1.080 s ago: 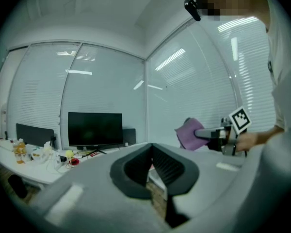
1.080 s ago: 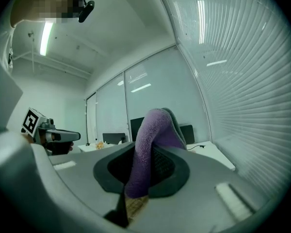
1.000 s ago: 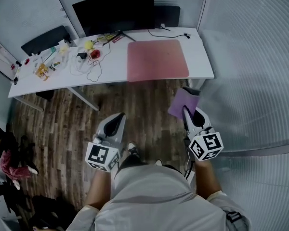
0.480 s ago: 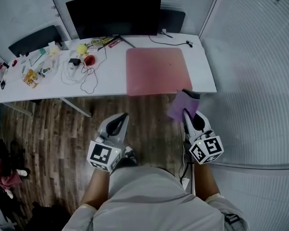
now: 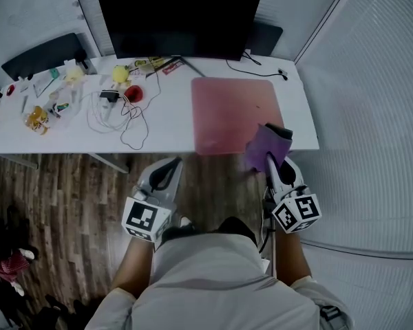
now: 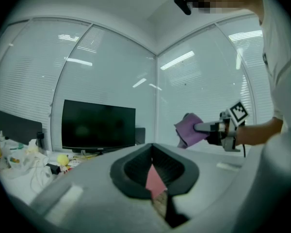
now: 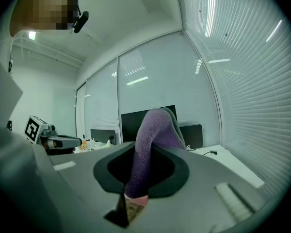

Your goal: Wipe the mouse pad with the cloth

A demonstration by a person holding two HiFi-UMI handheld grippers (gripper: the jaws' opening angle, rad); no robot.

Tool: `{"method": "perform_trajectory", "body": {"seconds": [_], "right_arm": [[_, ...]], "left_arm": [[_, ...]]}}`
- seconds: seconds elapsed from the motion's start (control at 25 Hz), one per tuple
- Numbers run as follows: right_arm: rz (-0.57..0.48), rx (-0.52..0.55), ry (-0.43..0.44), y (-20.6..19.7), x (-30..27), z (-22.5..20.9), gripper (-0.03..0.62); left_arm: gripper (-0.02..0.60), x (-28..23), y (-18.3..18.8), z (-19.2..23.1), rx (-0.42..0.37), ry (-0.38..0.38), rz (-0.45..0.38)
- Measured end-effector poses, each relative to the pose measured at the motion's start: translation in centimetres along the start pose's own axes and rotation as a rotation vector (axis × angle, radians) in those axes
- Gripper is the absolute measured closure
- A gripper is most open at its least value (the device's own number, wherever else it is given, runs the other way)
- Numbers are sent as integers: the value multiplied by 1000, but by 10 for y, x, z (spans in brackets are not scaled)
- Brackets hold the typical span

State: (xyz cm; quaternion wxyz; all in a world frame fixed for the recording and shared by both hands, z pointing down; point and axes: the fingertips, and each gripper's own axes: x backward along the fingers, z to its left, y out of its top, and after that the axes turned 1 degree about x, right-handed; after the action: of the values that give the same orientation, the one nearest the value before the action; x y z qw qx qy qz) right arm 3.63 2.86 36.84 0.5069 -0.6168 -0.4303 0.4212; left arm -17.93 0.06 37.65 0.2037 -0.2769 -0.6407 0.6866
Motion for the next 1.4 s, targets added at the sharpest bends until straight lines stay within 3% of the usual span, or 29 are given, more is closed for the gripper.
{"method": "perform_trajectory", "body": {"seconds": [0.4, 0.76, 1.0, 1.2, 1.4], "right_arm": [[28, -13, 37, -2, -88, -35, 547], [42, 25, 163, 9, -187, -126, 549], [81, -48, 295, 5, -249, -179, 551], [166, -37, 402, -26, -295, -187, 551], [247, -63, 479, -59, -330, -168, 551]], "left_arm": [[578, -53, -4, 57, 24, 51, 18], [578, -174, 19, 89, 11, 150, 17], [578, -239, 26, 102, 29, 234, 34], [578, -258, 3, 114, 83, 319, 77], [578, -262, -13, 130, 112, 348, 102]]}}
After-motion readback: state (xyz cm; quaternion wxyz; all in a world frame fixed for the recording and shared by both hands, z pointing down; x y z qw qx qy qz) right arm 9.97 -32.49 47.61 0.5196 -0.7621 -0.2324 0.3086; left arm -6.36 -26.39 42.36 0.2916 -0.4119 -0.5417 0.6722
